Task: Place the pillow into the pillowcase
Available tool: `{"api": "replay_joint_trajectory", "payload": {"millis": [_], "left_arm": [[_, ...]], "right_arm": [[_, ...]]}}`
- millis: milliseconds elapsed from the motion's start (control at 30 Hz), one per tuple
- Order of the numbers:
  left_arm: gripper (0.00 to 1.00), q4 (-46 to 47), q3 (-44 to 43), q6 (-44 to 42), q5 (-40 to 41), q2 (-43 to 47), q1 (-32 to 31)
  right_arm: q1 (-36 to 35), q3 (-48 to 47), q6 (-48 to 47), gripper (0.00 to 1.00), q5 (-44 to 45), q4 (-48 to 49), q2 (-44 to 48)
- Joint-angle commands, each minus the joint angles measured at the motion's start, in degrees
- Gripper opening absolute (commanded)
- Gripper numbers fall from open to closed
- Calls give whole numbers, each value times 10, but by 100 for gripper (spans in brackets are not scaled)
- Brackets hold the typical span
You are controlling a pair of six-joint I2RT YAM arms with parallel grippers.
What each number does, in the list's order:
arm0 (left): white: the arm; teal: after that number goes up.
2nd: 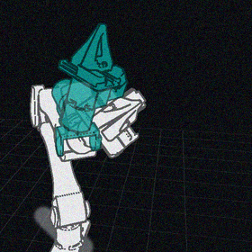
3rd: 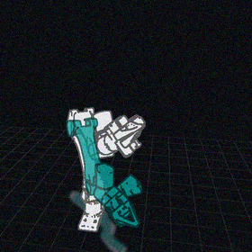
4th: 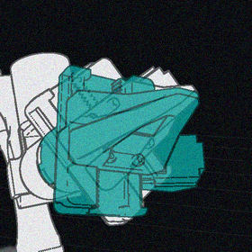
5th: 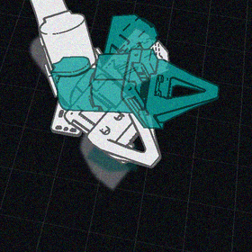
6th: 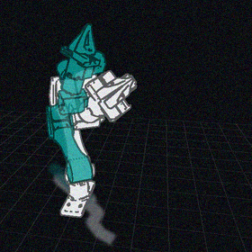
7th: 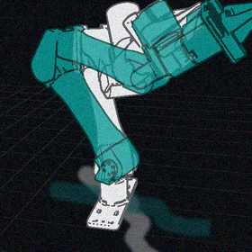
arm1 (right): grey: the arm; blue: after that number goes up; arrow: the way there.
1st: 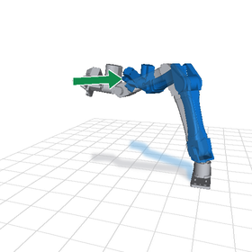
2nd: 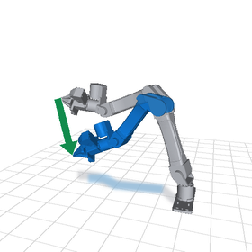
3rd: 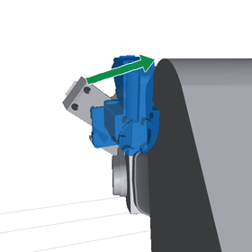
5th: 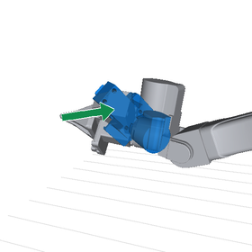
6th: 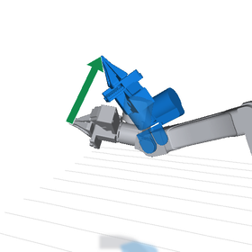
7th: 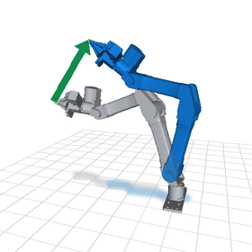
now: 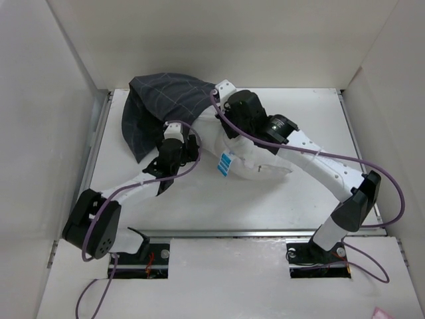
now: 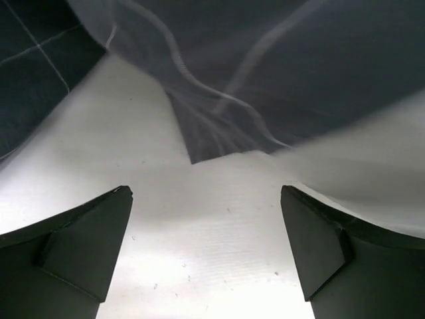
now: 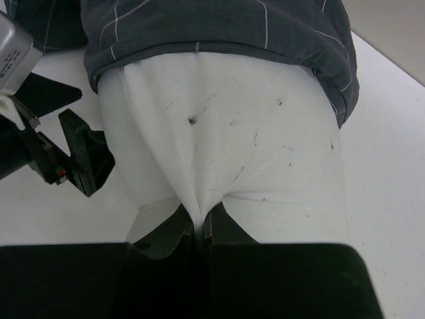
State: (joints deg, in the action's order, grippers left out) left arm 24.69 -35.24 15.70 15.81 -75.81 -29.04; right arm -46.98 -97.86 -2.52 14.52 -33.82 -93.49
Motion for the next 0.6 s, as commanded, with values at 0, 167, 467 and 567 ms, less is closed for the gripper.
{"api": "replay_joint_trajectory", "payload": {"millis": [0, 167, 467, 567], "left_arm": [[94, 17, -39, 16, 13, -34, 13], [71, 4, -133, 28, 30, -121, 23], [0, -42, -140, 30, -39, -52, -2], [0, -60, -89, 37, -58, 47, -32]], "right_arm": [[9, -51, 7, 0, -29, 45, 13], [15, -51, 7, 0, -51, 45, 24], [31, -4, 19, 0, -168, 122, -8], [31, 19, 19, 0, -174, 192, -15]]}}
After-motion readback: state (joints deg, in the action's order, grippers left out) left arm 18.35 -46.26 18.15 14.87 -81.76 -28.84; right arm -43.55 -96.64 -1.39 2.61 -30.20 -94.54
